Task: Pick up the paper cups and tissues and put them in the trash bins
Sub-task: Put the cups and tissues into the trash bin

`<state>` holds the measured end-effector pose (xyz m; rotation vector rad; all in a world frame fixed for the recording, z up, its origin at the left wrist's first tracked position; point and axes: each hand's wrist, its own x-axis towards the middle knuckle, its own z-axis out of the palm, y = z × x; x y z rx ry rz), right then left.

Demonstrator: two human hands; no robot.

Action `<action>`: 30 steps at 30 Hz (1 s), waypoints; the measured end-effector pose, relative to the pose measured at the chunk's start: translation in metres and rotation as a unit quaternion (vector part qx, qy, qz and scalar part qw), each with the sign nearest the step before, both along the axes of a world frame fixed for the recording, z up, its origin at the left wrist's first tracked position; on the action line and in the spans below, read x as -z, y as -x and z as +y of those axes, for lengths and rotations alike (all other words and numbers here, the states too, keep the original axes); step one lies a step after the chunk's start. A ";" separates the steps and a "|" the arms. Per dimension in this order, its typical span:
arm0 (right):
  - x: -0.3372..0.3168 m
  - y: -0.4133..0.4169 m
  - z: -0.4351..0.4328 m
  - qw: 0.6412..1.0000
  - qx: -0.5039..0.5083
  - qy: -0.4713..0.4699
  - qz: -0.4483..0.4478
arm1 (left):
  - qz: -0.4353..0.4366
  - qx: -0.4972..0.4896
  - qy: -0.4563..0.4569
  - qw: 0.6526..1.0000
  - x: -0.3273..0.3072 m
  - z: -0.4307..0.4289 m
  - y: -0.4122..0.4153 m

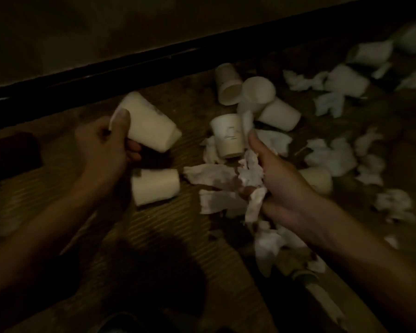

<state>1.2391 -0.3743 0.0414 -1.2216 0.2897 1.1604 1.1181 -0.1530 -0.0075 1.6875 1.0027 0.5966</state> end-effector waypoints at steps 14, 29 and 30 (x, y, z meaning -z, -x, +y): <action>-0.066 -0.073 -0.137 0.885 0.139 0.200 -0.398 | -0.035 0.543 0.048 0.838 -0.094 -0.212 -0.134; -0.139 -0.265 -0.303 0.695 0.238 0.214 -0.644 | -0.117 0.617 0.009 0.778 -0.189 -0.381 -0.360; -0.145 -0.282 -0.320 0.677 0.250 0.231 -0.653 | -0.121 0.620 -0.003 0.775 -0.195 -0.399 -0.380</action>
